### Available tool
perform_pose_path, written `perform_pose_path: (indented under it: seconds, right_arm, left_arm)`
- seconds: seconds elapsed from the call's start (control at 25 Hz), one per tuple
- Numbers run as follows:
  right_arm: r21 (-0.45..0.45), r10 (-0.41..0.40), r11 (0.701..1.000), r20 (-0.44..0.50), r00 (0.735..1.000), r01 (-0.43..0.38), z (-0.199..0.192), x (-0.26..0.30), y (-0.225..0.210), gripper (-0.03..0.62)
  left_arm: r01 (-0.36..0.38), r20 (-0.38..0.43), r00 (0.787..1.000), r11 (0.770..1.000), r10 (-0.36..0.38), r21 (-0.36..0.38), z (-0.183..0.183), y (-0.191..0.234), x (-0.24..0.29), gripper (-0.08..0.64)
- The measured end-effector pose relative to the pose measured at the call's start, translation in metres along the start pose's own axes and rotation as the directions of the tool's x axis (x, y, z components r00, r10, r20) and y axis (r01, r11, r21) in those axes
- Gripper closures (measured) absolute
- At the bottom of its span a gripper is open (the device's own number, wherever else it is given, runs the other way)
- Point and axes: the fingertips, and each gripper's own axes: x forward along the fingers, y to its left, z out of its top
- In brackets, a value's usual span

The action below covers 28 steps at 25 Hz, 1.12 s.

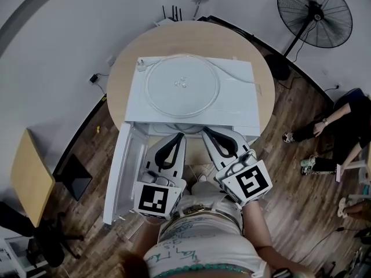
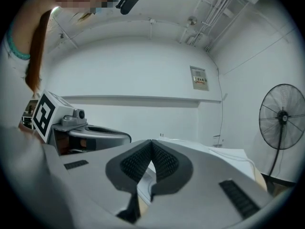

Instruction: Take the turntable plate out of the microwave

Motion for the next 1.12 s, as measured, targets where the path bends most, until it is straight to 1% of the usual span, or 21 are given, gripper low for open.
perform_pose_path:
  seconds: [0.08, 0.2, 0.32, 0.4, 0.56, 0.84, 1.12]
  right_arm:
    - [-0.004, -0.015, 1.000, -0.014, 1.000, 0.015, 0.001, 0.000, 0.007, 0.601]
    - [0.000, -0.026, 1.000, 0.018, 0.999, 0.026, 0.002, 0.002, 0.018, 0.601]
    - [0.015, -0.055, 0.998, 0.009, 0.998, 0.055, -0.001, 0.004, 0.028, 0.601]
    - [0.011, -0.056, 0.998, 0.011, 0.998, 0.056, -0.004, 0.005, 0.036, 0.601]
    - [0.002, -0.061, 0.998, 0.003, 0.998, 0.061, -0.009, 0.008, 0.047, 0.601]
    - [0.004, -0.096, 0.995, -0.003, 0.995, 0.096, -0.008, 0.011, 0.051, 0.601]
    - [-0.010, -0.110, 0.994, -0.019, 0.994, 0.109, -0.012, 0.011, 0.054, 0.601]
  left_arm:
    - [0.004, 0.005, 1.000, 1.000, -0.004, 0.000, 0.000, 0.003, -0.007, 0.544]
    - [0.008, -0.005, 1.000, 1.000, -0.008, -0.002, -0.004, 0.009, -0.017, 0.545]
    - [0.020, -0.027, 0.999, 1.000, -0.020, 0.001, -0.012, 0.012, -0.028, 0.545]
    - [0.030, -0.040, 0.999, 1.000, -0.030, 0.005, -0.015, 0.016, -0.033, 0.543]
    - [0.041, -0.036, 0.999, 0.999, -0.040, 0.012, -0.017, 0.023, -0.039, 0.545]
    - [0.067, -0.042, 0.997, 0.998, -0.066, 0.020, -0.019, 0.027, -0.045, 0.543]
    - [0.071, -0.038, 0.997, 0.998, -0.070, 0.003, -0.022, 0.028, -0.049, 0.543]
